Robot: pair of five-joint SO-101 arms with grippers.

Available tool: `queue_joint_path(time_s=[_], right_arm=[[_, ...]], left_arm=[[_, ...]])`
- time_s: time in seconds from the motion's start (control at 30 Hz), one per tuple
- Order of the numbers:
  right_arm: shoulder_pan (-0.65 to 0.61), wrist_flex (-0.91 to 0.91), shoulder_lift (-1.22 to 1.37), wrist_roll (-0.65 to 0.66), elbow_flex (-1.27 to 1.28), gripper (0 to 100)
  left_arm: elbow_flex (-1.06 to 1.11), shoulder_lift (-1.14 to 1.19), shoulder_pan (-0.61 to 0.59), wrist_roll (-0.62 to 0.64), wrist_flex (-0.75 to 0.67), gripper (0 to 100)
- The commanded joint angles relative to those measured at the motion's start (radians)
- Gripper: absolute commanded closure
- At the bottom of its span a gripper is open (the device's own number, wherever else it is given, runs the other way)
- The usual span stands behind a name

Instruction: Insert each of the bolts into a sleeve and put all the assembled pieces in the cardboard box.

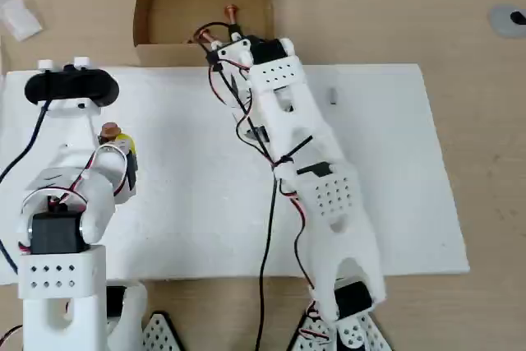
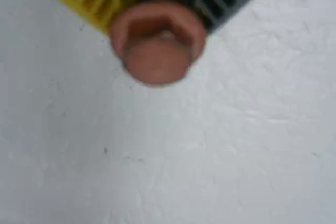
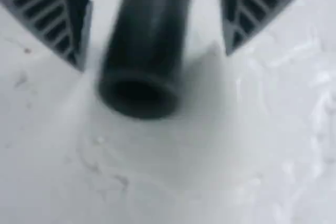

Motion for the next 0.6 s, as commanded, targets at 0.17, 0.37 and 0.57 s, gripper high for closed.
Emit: queue_joint_path(time_s=[0.17, 0.37, 0.57], right_arm=[[0.016, -0.006, 0.056, 0.006, -0.038, 81.8], [0.012, -0.005, 0.056, 0.006, -0.038, 97.9], [0.016, 0.003, 0.054, 0.002, -0.070, 98.8]], left_arm=[[-0.017, -0.021, 0.003, -0.009, 0.002, 99], [-0.017, -0.021, 0.003, -0.011, 0.002, 99], [-0.018, -0.021, 0.003, -0.011, -0.002, 99]])
